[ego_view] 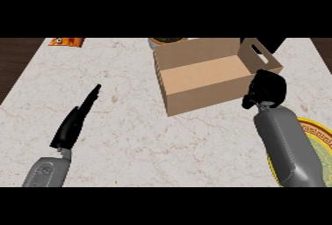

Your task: Pick the eggplant from the plate and place it in the cardboard box

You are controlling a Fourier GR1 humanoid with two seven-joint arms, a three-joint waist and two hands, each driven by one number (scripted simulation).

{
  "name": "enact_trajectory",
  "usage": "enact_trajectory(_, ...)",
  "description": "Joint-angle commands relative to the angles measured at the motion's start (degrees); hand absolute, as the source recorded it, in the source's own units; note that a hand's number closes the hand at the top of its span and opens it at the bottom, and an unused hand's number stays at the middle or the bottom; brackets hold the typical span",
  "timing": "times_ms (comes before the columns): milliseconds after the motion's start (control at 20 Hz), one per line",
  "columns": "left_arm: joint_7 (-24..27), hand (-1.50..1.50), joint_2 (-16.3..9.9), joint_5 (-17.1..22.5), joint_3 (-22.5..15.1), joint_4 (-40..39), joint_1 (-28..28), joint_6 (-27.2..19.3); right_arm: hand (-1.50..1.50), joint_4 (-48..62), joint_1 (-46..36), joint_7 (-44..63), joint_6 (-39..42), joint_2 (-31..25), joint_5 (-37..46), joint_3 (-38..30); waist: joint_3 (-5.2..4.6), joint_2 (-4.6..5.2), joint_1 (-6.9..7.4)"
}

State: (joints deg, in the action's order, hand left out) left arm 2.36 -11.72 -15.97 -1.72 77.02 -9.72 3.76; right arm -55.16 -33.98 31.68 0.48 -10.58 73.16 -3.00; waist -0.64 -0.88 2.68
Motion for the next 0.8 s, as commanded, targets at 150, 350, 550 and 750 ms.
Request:
enact_trajectory(150,-1.0,0.0,0.6,-0.5,-0.8,-0.7,-1.3,0.3,1.5,-4.6,-17.1,30.0,6.0,10.2,12.4,6.3,0.2,0.63,3.65)
enact_trajectory(350,0.7,0.0,-0.4,0.5,-0.2,-1.0,0.2,1.5,1.5,-6.7,-23.0,41.3,14.1,10.2,16.3,8.3,0.34,0.87,4.23)
enact_trajectory(550,-0.9,0.0,1.1,0.4,-0.1,-1.7,-1.9,0.4,1.5,-7.8,-28.3,48.1,20.1,10.2,17.7,9.0,0.45,0.98,3.06)
enact_trajectory(750,0.1,0.0,1.0,-0.6,0.2,-1.9,-1.3,-1.0,1.5,-7.9,-30.4,51.8,20.0,10.3,18.9,7.8,0.54,1.18,1.35)
